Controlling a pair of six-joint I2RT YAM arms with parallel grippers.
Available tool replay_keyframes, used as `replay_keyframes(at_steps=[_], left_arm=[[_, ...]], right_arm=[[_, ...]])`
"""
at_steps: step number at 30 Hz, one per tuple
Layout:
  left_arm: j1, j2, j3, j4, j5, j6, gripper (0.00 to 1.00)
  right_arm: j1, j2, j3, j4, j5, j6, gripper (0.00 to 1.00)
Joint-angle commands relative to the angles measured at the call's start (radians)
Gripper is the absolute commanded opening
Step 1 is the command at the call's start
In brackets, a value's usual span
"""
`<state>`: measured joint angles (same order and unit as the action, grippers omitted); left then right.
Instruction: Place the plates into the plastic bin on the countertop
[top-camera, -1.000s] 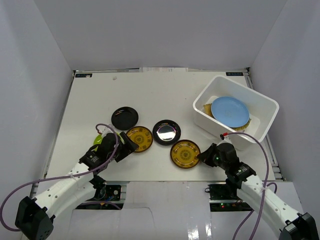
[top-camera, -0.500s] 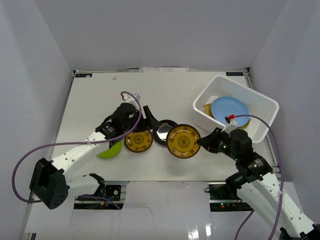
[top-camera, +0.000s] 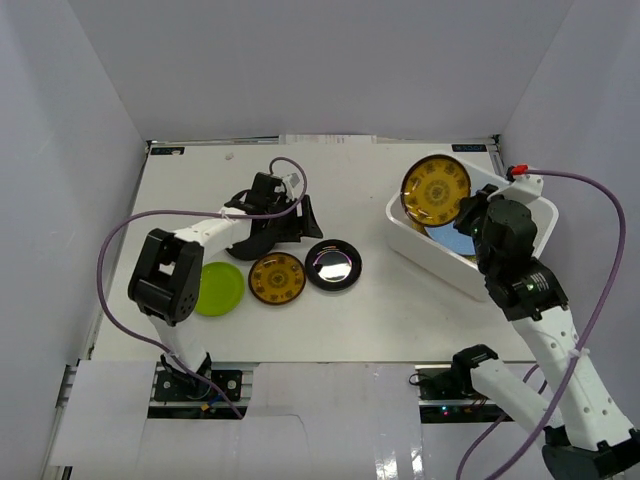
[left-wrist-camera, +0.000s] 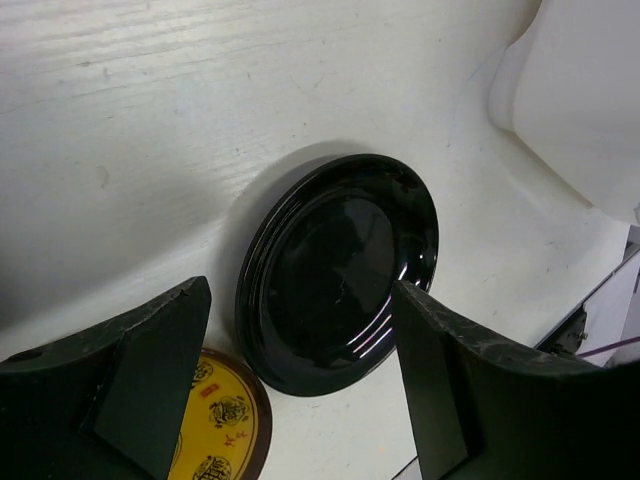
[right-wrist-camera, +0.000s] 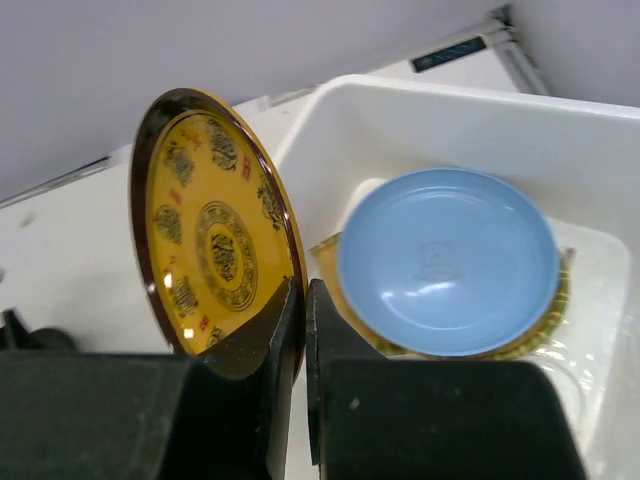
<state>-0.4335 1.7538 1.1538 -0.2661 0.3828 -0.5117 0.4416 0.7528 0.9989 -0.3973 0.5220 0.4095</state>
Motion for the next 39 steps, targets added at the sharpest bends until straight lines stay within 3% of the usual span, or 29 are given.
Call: replay_keyframes(at_steps=[1, 5, 14, 20, 23, 24, 27, 29, 30, 34, 39], left_arm=[[-0.004, 0.039, 0.075, -0.051, 0.088, 0.061, 0.83], [-0.004, 0.099, 0.103, -0.070, 0.110, 0.078, 0.82], [-0.004, 0.182, 0.113, -0.081, 0.114, 0.088, 0.72], [-0.007, 0.219, 0.110, -0.078, 0.131, 0.082, 0.56], [-0.013, 0.230, 0.107, -0.071, 0.133, 0.079, 0.52], [-0.011, 0.231, 0.107, -0.071, 0.131, 0.076, 0.49], [-0.011, 0.231, 0.106, -0.071, 0.126, 0.075, 0.42], [-0.011, 0.231, 0.104, -0.070, 0.125, 0.075, 0.37], [-0.011, 0.230, 0.104, -0.070, 0.120, 0.073, 0.25], [-0.011, 0.210, 0.096, -0.065, 0.107, 0.067, 0.00], [-0.011, 0.155, 0.067, -0.009, 0.134, 0.036, 0.00]], right_arm=[[-0.174, 0.043, 0.009, 0.051, 0.017, -0.046, 0.08], [-0.529, 0.098, -0.063, 0.092, -0.290, -0.006, 0.08], [-0.719, 0.135, -0.294, 0.219, -0.568, 0.161, 0.08], [-0.750, 0.158, -0.391, 0.261, -0.570, 0.207, 0.09], [-0.751, 0.163, -0.416, 0.276, -0.588, 0.209, 0.29], [-0.751, 0.163, -0.414, 0.276, -0.588, 0.207, 0.44], [-0.751, 0.134, -0.404, 0.272, -0.597, 0.195, 0.72], [-0.751, 0.103, -0.382, 0.256, -0.613, 0.181, 0.81], [-0.751, 0.091, -0.375, 0.252, -0.644, 0.180, 0.83], [-0.741, 0.014, -0.362, 0.236, -0.732, 0.183, 0.87], [-0.617, -0.139, -0.465, 0.293, -0.872, 0.267, 0.88]])
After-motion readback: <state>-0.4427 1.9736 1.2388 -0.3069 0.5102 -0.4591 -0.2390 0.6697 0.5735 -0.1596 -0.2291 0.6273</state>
